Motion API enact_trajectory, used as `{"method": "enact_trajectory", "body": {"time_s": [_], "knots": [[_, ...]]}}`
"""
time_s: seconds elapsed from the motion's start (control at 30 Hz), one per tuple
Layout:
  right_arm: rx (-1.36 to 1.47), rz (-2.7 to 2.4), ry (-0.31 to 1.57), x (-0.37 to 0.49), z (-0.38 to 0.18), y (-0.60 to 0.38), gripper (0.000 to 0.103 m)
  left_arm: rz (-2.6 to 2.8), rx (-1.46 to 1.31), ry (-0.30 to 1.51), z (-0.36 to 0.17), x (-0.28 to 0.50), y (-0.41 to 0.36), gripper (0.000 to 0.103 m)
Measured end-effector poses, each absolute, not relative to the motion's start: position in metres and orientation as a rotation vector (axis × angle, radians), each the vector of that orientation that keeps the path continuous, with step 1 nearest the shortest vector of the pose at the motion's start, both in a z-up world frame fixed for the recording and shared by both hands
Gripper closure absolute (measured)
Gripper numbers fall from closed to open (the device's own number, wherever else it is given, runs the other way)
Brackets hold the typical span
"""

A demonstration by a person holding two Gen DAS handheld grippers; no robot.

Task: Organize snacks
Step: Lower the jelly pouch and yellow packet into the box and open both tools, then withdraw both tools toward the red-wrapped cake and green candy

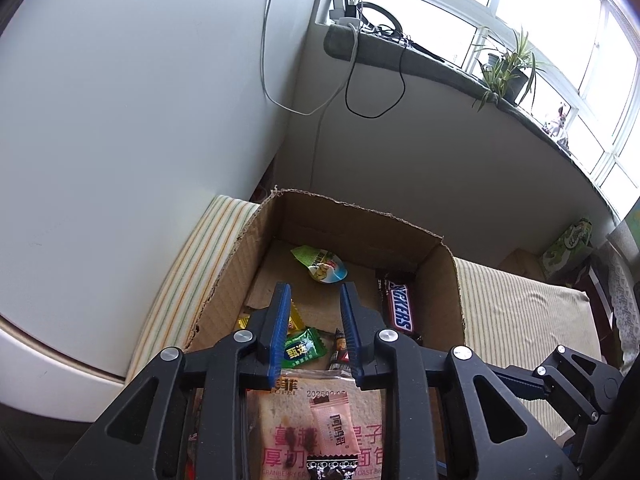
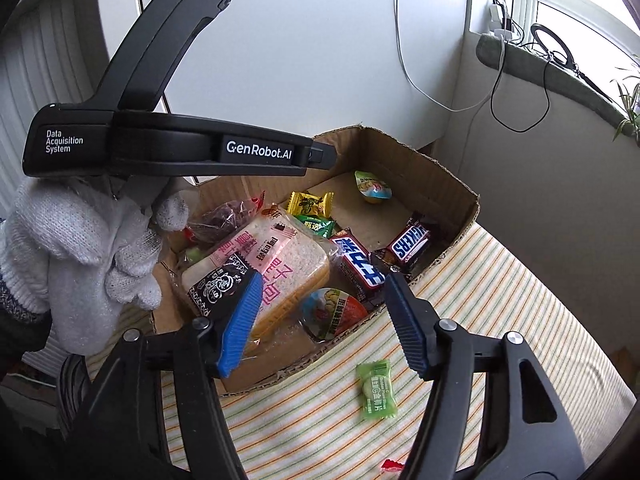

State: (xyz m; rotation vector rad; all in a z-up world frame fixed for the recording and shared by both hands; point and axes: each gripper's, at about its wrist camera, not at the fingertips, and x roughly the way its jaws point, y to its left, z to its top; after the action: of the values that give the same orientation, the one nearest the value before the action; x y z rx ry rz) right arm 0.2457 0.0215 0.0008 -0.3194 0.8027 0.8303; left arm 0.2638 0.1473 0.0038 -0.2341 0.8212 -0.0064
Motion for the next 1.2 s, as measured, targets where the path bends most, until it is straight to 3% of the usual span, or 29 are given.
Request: {"method": "enact_trajectory", "body": {"time_s": [0.67,0.8,1.2], "knots": [[-0.365,0.773,0.737,0.199,0.032,-0.017,0.037,-0.039,-0.161,0.728,0.040,0.211,0.110,0.079],[-0.380,0.725,0.718,0.189,0.033,-0.042,0.024,-0.059,-0.161,0.719,0.043,0.197,0.101,0.079],[-0.353,0.603,0.834,0.182,-0.006,-0.126,0.019,-0.154,-0.190,0.746,0.026,0.158,0.059,0.079]]}}
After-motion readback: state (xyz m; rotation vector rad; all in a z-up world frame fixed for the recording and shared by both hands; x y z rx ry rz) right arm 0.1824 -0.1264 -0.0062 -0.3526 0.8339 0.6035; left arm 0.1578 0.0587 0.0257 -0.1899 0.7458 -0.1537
